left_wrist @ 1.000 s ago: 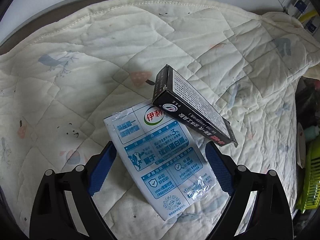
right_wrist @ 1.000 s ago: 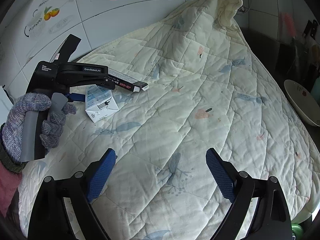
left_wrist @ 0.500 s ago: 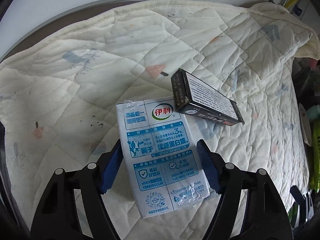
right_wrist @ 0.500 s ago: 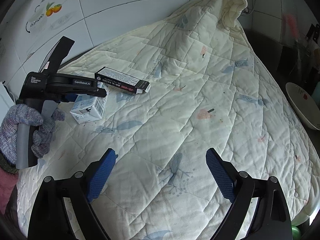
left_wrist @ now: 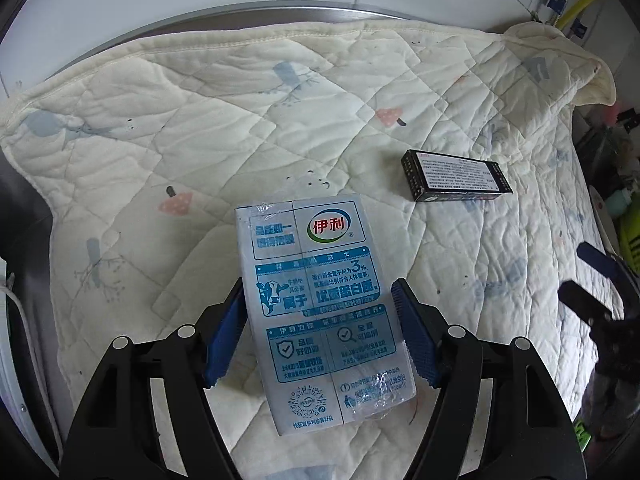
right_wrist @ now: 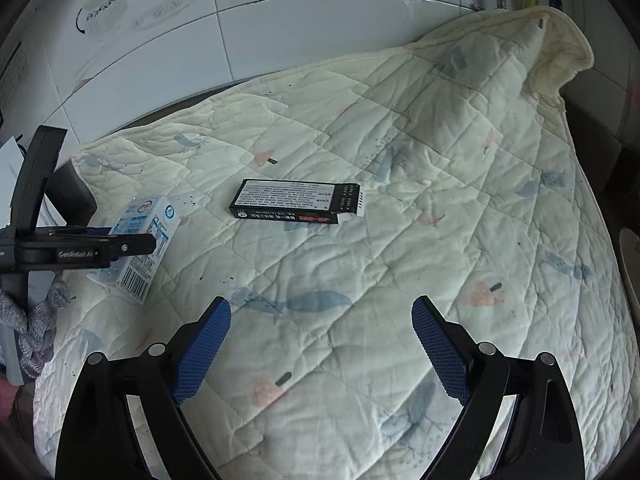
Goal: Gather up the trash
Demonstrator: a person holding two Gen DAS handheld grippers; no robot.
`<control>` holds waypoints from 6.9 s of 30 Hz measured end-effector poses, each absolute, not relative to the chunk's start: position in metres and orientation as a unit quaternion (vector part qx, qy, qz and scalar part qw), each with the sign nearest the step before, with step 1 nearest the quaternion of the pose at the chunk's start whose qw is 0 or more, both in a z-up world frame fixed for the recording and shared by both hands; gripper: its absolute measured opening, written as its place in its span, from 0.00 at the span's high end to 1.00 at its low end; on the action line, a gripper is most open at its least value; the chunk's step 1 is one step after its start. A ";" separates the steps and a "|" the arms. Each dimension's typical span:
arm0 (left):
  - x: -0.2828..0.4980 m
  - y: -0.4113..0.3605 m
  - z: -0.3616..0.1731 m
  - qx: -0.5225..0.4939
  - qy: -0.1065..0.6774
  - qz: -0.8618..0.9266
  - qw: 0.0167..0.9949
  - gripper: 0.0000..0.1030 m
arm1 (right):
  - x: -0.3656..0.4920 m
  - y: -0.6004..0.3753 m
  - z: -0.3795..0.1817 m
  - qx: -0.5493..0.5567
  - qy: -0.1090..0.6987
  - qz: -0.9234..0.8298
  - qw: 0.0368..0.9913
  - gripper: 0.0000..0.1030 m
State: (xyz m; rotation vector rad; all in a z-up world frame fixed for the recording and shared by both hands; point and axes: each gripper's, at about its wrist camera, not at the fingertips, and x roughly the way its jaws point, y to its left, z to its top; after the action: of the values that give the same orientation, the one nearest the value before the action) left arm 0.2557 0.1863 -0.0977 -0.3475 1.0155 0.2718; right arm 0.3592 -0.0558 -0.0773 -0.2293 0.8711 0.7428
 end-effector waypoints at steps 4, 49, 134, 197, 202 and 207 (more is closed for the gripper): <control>0.241 0.192 -0.097 -0.156 0.481 0.127 0.853 0.32 | 0.379 -0.031 -0.078 -0.139 0.406 0.374 0.822 0.14; 0.254 0.194 -0.115 -0.162 0.485 0.137 0.848 0.21 | 0.424 0.089 -0.127 -0.260 0.435 0.479 0.717 0.49; 0.187 -0.268 -0.056 0.084 0.387 -0.285 0.873 0.22 | 0.059 -0.429 -0.070 0.118 0.359 -0.052 0.924 0.10; 0.057 -0.087 0.023 0.051 0.212 -0.130 0.967 0.05 | 0.020 -0.325 0.007 0.055 0.282 -0.047 0.957 0.07; 0.055 -0.088 0.024 0.051 0.209 -0.127 0.968 0.05 | 0.019 -0.325 0.007 0.056 0.282 -0.047 0.957 0.07; 0.055 -0.089 0.024 0.055 0.209 -0.127 0.968 0.05 | 0.018 -0.327 0.007 0.061 0.280 -0.047 0.957 0.07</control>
State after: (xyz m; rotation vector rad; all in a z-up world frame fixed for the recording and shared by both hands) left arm 0.0549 -0.0892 0.0240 0.1114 0.4217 -0.2560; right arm 0.0180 -0.3269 0.0073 0.1228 0.5689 -0.0954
